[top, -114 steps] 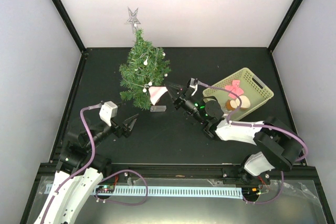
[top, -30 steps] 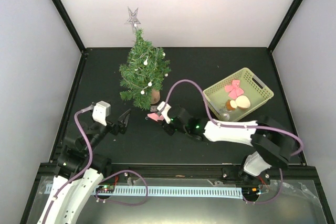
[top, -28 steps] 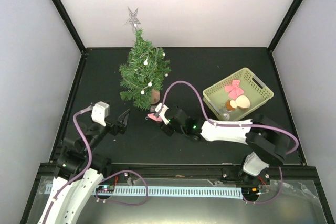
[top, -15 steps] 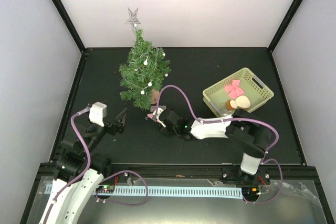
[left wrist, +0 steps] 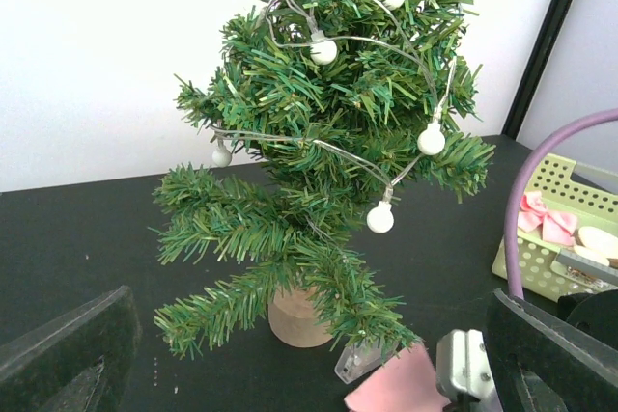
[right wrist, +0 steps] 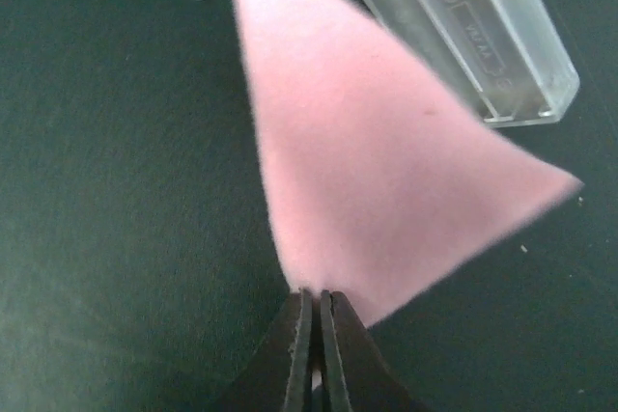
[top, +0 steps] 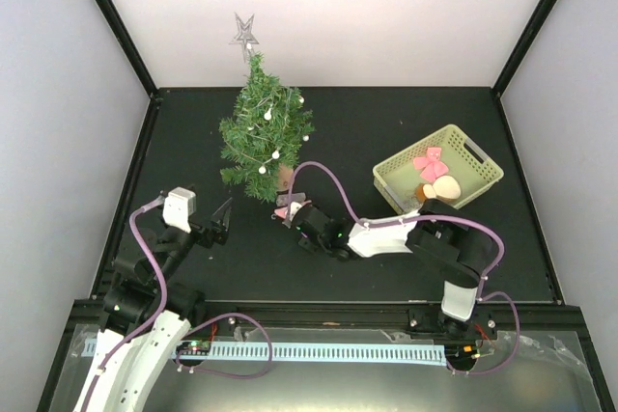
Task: Decorate the small christmas tree
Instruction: Pick up the decoration item from the center of the board.
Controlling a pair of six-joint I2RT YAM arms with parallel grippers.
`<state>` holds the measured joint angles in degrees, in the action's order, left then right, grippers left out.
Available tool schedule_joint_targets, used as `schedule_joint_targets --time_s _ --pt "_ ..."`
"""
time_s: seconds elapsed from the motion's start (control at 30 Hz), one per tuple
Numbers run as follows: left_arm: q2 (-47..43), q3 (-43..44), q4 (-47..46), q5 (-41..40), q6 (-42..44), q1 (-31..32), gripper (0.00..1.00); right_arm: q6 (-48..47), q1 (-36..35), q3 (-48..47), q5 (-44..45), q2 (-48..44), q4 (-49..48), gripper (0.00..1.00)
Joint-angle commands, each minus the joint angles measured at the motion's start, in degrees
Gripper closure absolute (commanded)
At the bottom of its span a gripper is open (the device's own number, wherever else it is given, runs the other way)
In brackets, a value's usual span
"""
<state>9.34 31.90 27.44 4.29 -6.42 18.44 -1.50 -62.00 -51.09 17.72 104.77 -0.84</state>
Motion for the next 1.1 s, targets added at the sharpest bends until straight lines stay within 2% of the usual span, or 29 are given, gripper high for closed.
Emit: schedule_joint_targets --time_s 0.0,0.3,0.5,0.7,0.87,1.07 --pt "-0.25 1.32 -0.09 -0.02 0.18 -0.33 0.01 -0.45 0.04 2.55 0.92 -3.94 0.48 0.99" --pt "0.45 1.41 -1.12 5.42 -0.46 -0.33 0.01 0.18 -0.27 7.9 -5.07 -20.49 2.18 0.99" --pt "1.14 2.01 -0.58 13.07 -6.1 -0.26 0.01 2.85 -0.9 10.58 -7.38 -32.52 1.78 0.99" --pt "2.06 1.64 -5.02 19.26 -14.29 -0.24 0.02 3.18 -1.61 16.57 -9.3 -43.73 -12.0 0.99" --pt "4.6 1.22 -9.77 25.76 -20.26 -0.24 0.04 -0.27 -2.14 17.18 -2.89 -47.5 -20.0 0.99" --pt "4.88 0.27 -8.63 22.46 -19.42 -0.24 0.05 -9.32 -2.25 15.66 6.43 -43.25 -28.98 0.99"
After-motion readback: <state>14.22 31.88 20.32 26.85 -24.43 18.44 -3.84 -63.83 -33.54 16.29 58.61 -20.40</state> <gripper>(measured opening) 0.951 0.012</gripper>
